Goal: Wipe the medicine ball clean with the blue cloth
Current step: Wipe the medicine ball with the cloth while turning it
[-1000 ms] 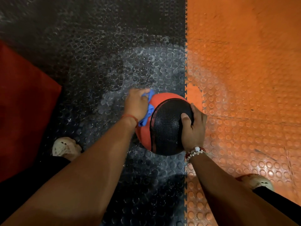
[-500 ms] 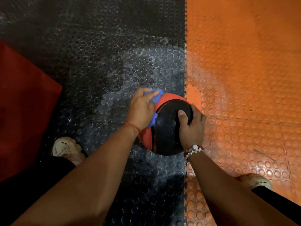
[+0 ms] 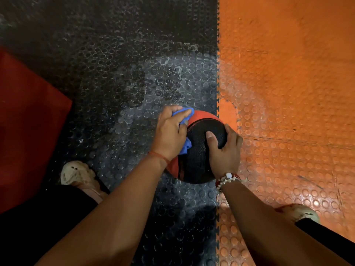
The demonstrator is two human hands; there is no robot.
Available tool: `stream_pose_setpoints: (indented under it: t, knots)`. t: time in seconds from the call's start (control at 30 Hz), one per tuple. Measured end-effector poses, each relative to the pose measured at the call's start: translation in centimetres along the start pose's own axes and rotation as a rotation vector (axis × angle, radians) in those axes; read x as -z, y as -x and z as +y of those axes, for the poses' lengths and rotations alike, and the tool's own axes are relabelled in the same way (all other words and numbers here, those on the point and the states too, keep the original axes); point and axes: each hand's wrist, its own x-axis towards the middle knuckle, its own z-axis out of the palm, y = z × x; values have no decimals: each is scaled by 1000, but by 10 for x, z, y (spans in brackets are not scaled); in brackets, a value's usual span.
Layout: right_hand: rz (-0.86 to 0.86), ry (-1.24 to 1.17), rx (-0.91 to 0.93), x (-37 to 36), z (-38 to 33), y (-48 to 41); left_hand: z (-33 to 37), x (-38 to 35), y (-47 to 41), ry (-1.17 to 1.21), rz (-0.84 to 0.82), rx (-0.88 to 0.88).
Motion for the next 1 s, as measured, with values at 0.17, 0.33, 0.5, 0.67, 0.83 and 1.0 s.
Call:
stream_pose_setpoints:
  t: [0.17, 0.33, 0.5, 0.67, 0.83, 1.0]
  knots:
    - [-8, 12, 17, 2, 2, 6, -22, 5, -21, 87, -39, 345]
    - [-8, 2, 50, 4, 5, 12, -53, 5, -4, 225, -20, 570]
    - [-20, -19, 73, 9, 11, 20, -48, 7, 27, 211, 89, 572]
    - [-19, -28, 26, 10, 5, 17, -1, 4, 32, 7, 37, 2]
    - [64, -36, -29, 4, 2, 26, -1, 1, 9, -110, -142, -174]
    - [91, -3, -16, 3, 5, 32, -16, 6, -1, 58, -63, 307]
